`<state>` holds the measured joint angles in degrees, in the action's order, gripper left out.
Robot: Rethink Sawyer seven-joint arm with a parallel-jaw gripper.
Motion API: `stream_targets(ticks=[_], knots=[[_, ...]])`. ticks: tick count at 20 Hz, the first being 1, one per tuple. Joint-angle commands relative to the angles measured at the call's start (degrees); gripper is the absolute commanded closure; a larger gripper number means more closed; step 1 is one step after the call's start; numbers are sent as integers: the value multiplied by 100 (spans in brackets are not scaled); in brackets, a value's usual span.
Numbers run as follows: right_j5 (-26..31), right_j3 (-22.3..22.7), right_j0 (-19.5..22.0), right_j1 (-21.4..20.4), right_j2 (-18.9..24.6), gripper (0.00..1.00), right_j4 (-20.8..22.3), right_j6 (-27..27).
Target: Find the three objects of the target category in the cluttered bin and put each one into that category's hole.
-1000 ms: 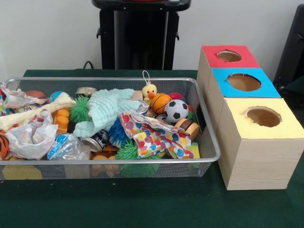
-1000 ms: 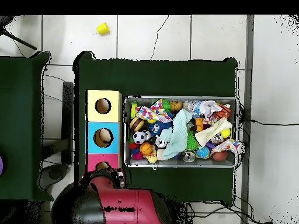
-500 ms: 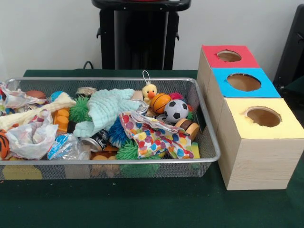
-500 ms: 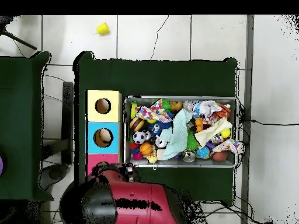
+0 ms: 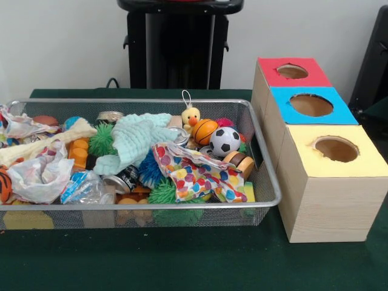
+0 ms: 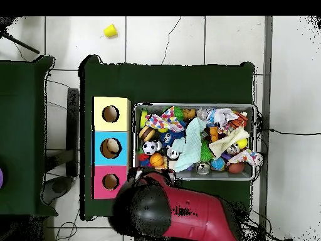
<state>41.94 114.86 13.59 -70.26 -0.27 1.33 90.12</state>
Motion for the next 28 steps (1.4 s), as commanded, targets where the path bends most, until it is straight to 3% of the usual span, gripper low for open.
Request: stream_targets(ticks=[1,9,20,28], knots=[[69,-73,576,477,792,100,126,-996],[-195,-340,1293,1124,1356,100,447,-1263],[-419,-662,2023,1910,2021,100,954,-1203],[-393,-1319,2531,2731,2553,100,1458,-1439]])
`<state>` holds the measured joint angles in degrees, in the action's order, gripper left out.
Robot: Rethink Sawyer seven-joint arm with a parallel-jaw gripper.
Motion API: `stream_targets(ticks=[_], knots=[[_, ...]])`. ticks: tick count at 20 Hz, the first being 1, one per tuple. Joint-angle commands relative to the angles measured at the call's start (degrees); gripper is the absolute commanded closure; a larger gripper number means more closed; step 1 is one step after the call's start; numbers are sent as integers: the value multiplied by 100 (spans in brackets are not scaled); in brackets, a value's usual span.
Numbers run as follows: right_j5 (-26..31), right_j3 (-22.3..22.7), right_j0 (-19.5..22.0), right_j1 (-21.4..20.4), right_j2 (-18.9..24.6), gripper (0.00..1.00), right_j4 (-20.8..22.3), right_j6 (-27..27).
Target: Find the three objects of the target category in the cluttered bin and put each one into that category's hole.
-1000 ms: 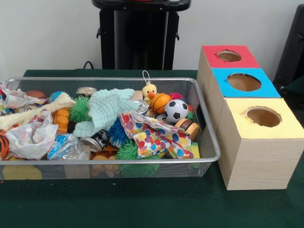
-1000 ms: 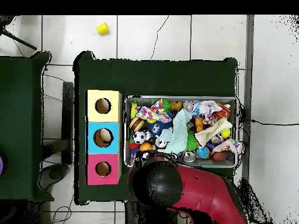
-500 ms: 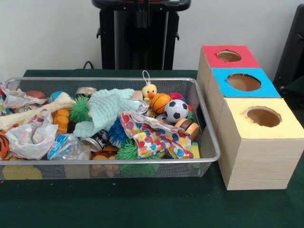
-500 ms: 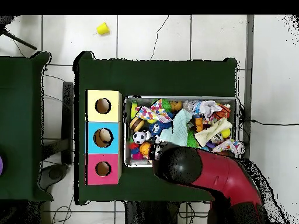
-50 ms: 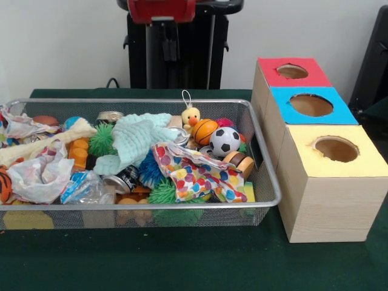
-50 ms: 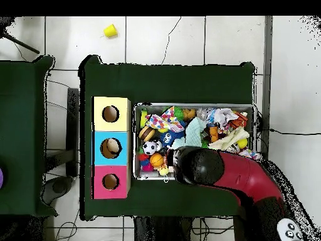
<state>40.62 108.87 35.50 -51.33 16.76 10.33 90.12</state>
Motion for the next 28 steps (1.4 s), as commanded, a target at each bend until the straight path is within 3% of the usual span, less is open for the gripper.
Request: stream_targets(ticks=[1,7,11,28], knots=[[-211,-827,380,917,902,100,633,-1460],[-186,-1373,650,1497,1258,100,1041,-1573],[-144,-1490,743,1649,1442,100,1257,-1525],[64,-1226,942,1390,1911,100,1707,-1125]])
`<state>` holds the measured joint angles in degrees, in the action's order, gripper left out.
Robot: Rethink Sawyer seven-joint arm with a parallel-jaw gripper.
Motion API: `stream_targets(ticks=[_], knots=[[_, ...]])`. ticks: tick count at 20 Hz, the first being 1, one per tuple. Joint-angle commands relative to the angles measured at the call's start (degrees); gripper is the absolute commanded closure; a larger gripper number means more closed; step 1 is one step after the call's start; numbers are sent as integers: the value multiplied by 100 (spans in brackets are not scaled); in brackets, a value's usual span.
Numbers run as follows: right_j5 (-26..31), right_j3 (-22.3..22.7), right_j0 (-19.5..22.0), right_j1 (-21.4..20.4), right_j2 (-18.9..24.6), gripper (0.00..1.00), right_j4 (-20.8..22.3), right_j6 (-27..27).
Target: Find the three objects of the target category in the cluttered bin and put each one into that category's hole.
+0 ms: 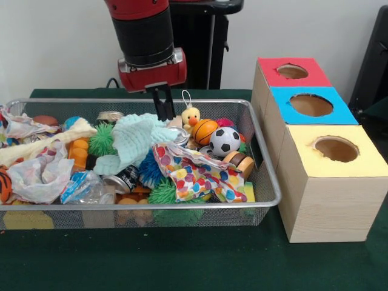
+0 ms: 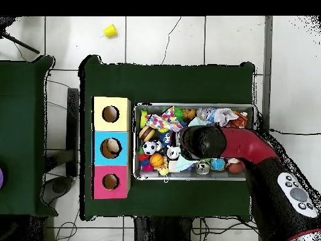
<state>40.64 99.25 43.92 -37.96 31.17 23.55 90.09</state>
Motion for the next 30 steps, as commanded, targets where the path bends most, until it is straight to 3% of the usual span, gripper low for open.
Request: stream_targets(ticks=[1,8,20,30], knots=[[68,-275,117,73,494,100,390,-1129],[203,-341,373,243,721,100,390,-1385],[87,-164,539,181,921,100,617,-1193],[450,-326,200,-102,634,100,845,-805]])
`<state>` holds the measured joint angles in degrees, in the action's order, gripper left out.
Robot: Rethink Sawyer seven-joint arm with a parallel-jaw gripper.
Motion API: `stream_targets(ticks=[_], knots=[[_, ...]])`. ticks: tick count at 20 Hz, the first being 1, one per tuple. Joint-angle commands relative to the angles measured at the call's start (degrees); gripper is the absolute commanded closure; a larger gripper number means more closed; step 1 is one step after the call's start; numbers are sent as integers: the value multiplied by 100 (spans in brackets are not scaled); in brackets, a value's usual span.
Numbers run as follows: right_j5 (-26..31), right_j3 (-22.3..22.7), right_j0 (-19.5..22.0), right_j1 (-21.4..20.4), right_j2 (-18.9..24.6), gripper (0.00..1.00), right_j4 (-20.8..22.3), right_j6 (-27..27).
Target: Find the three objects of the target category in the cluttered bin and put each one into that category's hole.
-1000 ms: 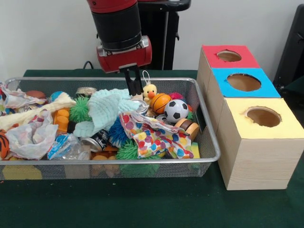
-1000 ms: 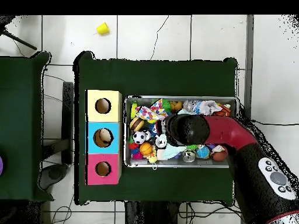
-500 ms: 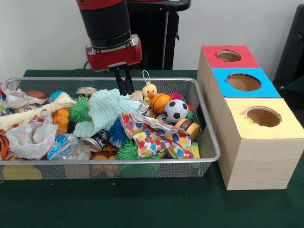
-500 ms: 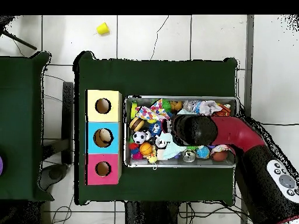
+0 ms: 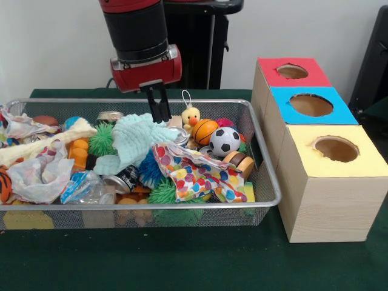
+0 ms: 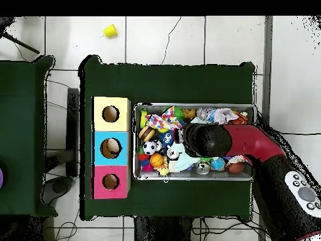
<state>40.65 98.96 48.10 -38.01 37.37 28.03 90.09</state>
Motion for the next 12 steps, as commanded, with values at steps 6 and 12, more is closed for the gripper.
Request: stream_targets(ticks=[6,12], knots=[[423,40,-237,-485,152,100,275,-716],[429,415,-176,-991,440,100,-81,-666]])
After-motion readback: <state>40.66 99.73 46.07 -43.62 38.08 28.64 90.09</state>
